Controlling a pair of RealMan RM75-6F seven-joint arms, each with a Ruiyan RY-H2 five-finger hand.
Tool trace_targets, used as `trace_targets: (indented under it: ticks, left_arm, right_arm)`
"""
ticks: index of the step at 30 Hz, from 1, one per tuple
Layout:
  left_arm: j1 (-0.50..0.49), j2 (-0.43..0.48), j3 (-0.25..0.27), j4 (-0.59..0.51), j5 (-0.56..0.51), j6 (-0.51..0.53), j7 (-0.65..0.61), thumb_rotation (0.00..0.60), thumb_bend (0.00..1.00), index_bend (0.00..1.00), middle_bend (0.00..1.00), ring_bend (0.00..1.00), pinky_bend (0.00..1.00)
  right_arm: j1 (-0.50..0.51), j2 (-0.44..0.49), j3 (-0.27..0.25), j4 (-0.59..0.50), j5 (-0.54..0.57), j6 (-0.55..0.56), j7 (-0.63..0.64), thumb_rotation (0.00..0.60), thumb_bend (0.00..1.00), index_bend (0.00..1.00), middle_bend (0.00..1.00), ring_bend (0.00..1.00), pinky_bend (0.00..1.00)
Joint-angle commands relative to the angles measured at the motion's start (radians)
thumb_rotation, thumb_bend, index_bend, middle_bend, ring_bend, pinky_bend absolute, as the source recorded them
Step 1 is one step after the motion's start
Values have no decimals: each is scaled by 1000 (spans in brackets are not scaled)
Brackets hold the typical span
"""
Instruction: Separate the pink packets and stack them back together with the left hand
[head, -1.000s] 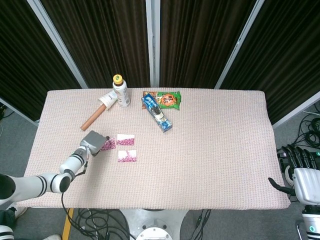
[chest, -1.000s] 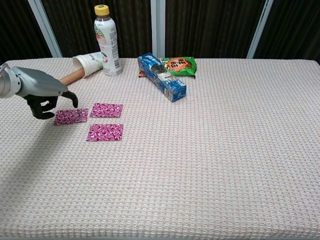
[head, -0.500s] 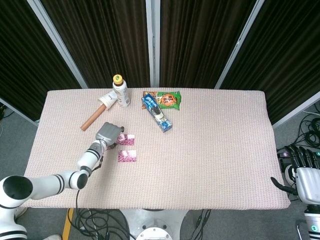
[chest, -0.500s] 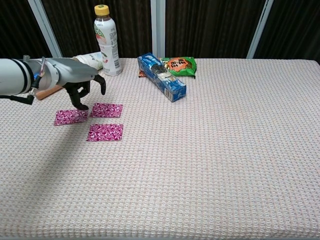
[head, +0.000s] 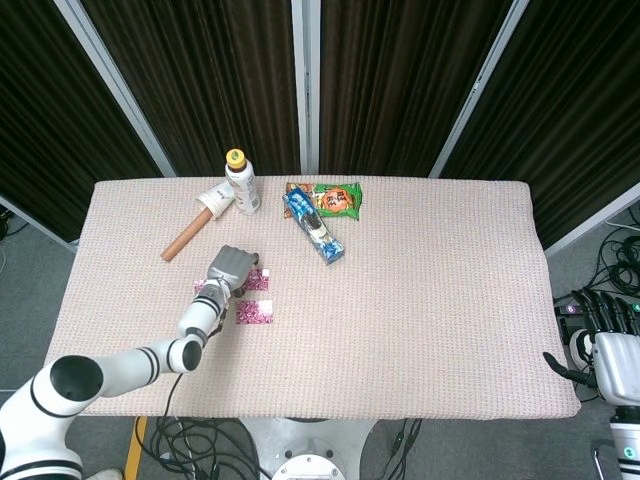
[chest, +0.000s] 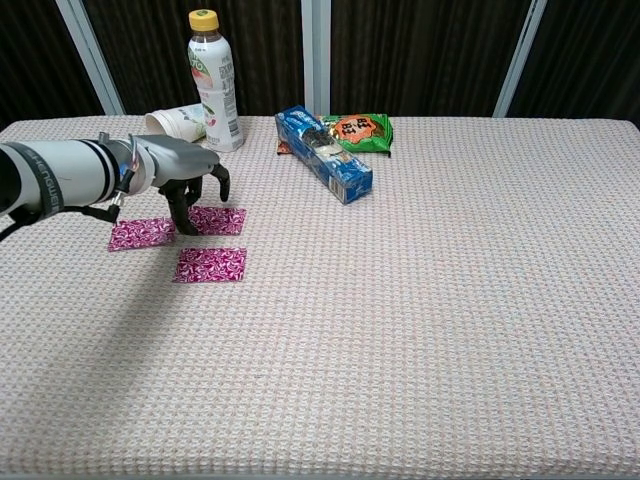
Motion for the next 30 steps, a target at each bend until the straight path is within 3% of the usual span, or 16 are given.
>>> trace_targets:
  ticks: [1,25,30]
  left_arm:
    - [2,-13,-7,13,-12,0,7,600,265,357,893,870,905]
    - [53,-91,-47,90,73,41,14,600,263,391,902,872,906]
    - [61,-93,-60,93,95,51,16,600,263,459,903,872,906]
  right_arm:
    - [-1,0,0,1,0,0,0,437,89,94,57,0,0]
    - [-6,4,0,-1,9,2,0,442,88,94,57,0,0]
    - [-8,5,0,-3,7,6,-1,437,90,94,57,0,0]
